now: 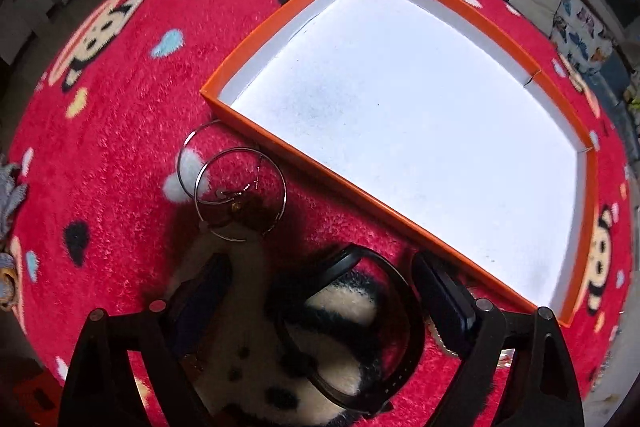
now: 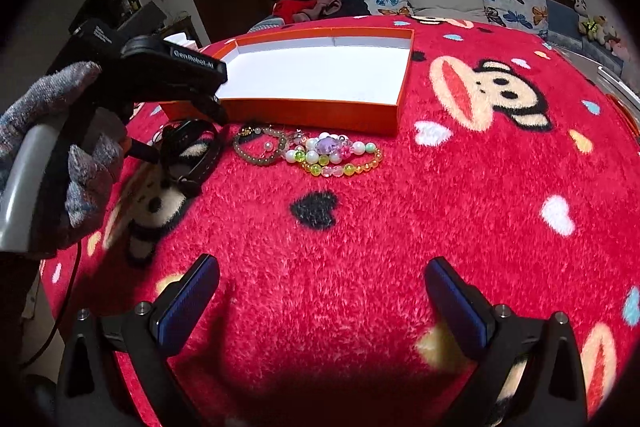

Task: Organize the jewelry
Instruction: 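Move the left gripper over the black fitness band and lower it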

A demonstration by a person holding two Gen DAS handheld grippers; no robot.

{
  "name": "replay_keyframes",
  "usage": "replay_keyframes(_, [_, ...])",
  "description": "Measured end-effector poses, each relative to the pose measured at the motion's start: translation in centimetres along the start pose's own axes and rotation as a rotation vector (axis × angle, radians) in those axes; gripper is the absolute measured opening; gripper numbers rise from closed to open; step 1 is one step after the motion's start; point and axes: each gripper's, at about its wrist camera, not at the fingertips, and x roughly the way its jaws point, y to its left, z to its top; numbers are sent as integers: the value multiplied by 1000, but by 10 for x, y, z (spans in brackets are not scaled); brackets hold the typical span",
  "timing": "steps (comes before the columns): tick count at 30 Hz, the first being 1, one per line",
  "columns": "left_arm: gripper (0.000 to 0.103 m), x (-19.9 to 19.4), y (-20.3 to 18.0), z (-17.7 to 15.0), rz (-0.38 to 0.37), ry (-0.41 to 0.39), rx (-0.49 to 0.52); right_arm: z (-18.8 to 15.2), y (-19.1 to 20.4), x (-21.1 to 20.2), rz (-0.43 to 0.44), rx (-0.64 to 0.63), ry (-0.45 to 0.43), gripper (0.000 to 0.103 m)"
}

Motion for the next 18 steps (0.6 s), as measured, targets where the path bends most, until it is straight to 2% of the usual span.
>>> replay_keyframes(2, [92, 1, -4, -2, 38, -10, 16, 1, -1, 1, 0, -2, 1, 103])
replay_keyframes(6, [78, -1, -7, -4, 46, -36, 37, 3, -3, 1, -2, -9, 5, 103])
replay_keyframes(11, [62, -7, -2, -5, 11, -48, 57, 9, -8, -2, -1, -5, -5, 103])
replay_keyframes(16, [54, -5, 6, 1, -33, -53, 88, 18, -12, 0, 16, -3, -2, 101])
replay_keyframes(17, [51, -10, -8, -1, -33, -53, 94, 19, -12, 1, 19, -3, 0, 99])
replay_keyframes(18, [50, -11, -7, -2, -43, -55, 101, 22, -12, 2, 22, -2, 2, 97])
